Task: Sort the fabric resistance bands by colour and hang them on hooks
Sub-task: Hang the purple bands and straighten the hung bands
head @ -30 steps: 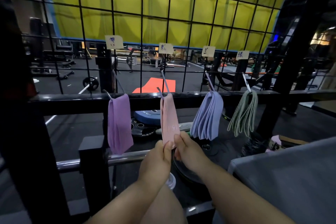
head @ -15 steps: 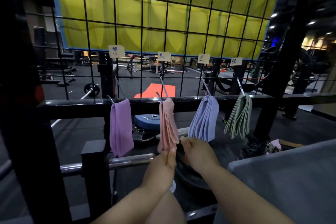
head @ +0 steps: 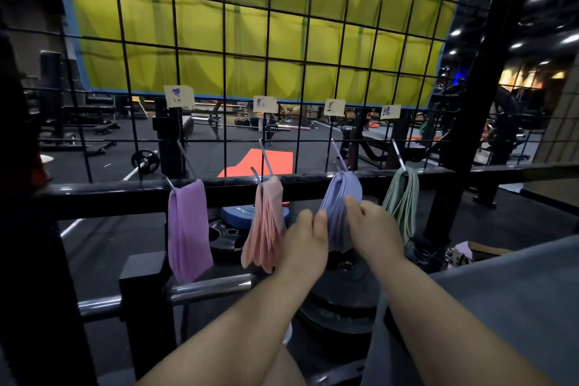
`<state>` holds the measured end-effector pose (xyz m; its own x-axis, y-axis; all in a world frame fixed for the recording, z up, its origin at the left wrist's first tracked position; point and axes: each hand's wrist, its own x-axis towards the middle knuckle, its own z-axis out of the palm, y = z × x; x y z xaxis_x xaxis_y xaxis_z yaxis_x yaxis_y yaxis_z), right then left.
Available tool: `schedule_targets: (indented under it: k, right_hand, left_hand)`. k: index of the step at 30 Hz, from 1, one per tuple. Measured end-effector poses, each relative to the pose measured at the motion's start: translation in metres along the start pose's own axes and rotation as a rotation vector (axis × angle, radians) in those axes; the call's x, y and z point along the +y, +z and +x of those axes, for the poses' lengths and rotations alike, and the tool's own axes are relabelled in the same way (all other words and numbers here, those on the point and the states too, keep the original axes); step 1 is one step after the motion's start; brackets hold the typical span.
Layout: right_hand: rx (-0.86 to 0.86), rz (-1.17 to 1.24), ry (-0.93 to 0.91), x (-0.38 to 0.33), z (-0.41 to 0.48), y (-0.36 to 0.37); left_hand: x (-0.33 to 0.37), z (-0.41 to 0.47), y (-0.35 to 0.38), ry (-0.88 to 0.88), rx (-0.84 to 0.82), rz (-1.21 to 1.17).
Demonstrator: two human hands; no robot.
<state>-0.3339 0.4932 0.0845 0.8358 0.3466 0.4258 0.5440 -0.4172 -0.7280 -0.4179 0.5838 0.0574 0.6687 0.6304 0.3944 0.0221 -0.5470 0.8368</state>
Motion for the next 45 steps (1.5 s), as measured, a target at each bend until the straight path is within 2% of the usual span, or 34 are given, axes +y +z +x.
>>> schedule_targets:
  k: [5,7,11,14,18,22,29,33,45]
  right_hand:
    - [0.067,0.026,0.057,0.005,0.022,-0.005]
    - [0.084,0.061,0.092,0.006,0.029,-0.005]
    - [0.044,0.159,0.151,0.013,0.044,0.002]
    - [-0.036,0.355,0.181,0.016,0.050,0.012]
    - [-0.148,0.666,0.351,0.016,0.053,0.021]
    - [-0.211,0.796,0.305,0.013,0.055,0.018]
    - [-0.255,0.745,0.286,0.004,0.048,0.007]
    - [-0.315,0.808,0.296,0.008,0.050,0.002]
    - [-0.299,0.685,0.299,-0.007,0.053,0.002]
  left_hand:
    - [0.021,0.029,0.003,0.206,0.085,0.116]
    - [0.028,0.041,0.005,0.234,0.088,0.146]
    - [0.039,0.064,0.009,0.213,0.058,0.178]
    - [0.043,0.070,0.010,0.233,0.093,0.173]
    - [0.049,0.071,0.009,0.160,0.077,0.035]
    - [0.050,0.078,0.007,0.070,0.053,-0.050]
    - [0.049,0.083,0.002,0.022,0.002,-0.117]
    - [0.048,0.084,0.000,0.001,-0.017,-0.160]
    - [0.042,0.086,0.004,0.023,0.007,-0.314]
